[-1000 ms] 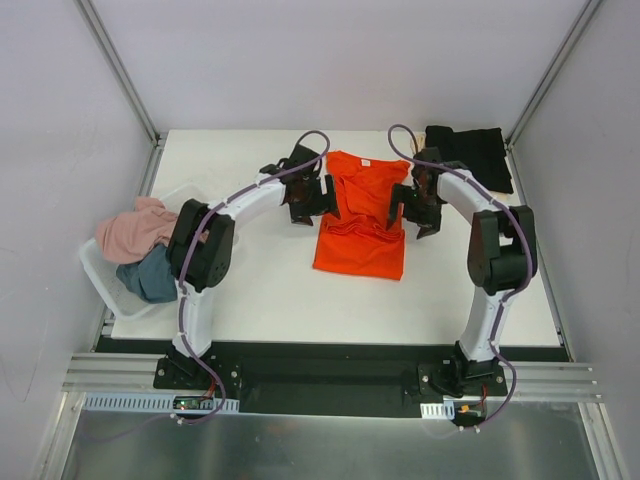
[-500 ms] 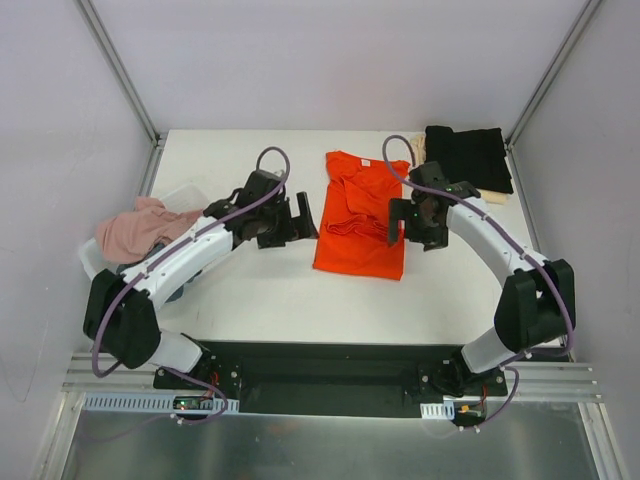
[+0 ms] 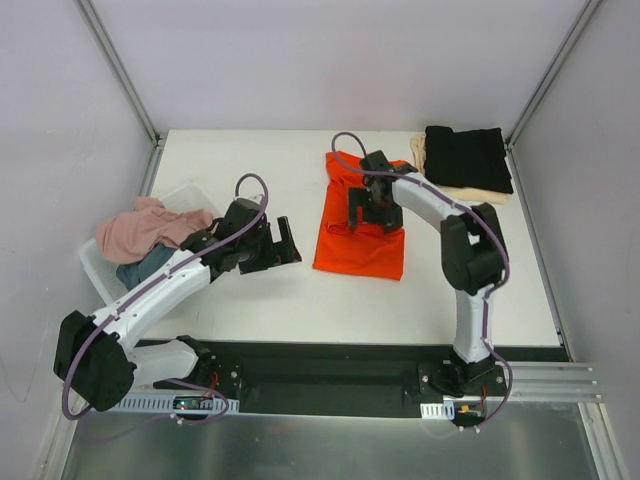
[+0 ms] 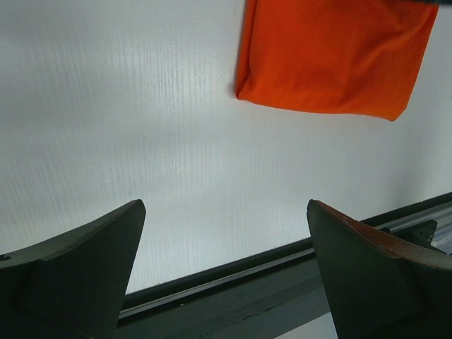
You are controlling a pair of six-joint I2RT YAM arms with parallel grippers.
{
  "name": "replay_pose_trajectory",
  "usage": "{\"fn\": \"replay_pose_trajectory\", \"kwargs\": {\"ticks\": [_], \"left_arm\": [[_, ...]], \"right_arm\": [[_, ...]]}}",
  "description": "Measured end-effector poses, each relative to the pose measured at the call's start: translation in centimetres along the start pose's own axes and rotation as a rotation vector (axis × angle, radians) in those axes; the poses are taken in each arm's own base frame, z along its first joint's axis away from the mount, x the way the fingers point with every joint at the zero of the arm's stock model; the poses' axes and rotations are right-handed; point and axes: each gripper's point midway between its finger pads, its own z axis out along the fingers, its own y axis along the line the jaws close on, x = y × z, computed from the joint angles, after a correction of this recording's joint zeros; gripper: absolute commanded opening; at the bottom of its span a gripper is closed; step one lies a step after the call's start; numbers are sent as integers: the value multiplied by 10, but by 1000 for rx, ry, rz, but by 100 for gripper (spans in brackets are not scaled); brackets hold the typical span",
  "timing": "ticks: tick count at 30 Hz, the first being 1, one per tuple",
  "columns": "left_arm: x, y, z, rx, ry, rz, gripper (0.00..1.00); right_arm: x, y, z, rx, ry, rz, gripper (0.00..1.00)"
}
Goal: Fold and stack the t-shirts
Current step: Fold the folded rectangular tshirt in 1/3 of the way
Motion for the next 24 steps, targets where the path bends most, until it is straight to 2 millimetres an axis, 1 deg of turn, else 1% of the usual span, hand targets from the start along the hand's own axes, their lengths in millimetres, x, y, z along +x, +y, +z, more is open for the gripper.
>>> {"fn": "replay_pose_trajectory", "kwargs": {"ticks": [1, 2, 3, 6, 7, 8, 10, 11, 14, 17, 18, 19, 22, 24], "left_arm": [[0, 0, 0, 1, -2, 0, 99], [0, 0, -1, 1, -4, 0, 99], [0, 0, -1, 3, -5, 1, 99], [-1, -1, -5, 11, -16, 2, 99], [-1, -1, -6, 14, -20, 2, 99], [-2, -1, -7, 16, -28, 2, 99], [-3, -1, -10, 16, -39, 3, 99], [-4, -1, -10, 15, -43, 2, 99], [-3, 0, -8, 9, -40, -1, 99], [0, 3, -1, -6, -15, -3, 99], [2, 5, 4, -17, 2, -5, 99], [5, 6, 9, -26, 23, -7, 99], [12, 10, 26, -57, 85, -14, 99], [14, 9, 36, -62, 118, -19, 99]], "right_arm": [[-20, 3, 10, 14, -25, 6, 98], [-35, 6, 16, 18, -50, 11, 98], [-57, 8, 23, 29, -78, 23, 98], [-102, 8, 31, 28, -155, 58, 99], [-112, 6, 30, 25, -174, 68, 99], [-117, 3, 27, 23, -186, 76, 99], [-123, -2, 20, 20, -203, 88, 99], [-123, -4, 17, 16, -209, 90, 99], [-105, -8, 4, 9, -200, 84, 98], [-64, -15, -12, -2, -185, 72, 98], [-40, -19, -20, -3, -167, 69, 98], [-22, -23, -29, -7, -159, 69, 98], [18, -34, -53, -26, -171, 80, 98], [35, -38, -66, -49, -196, 90, 98]]}}
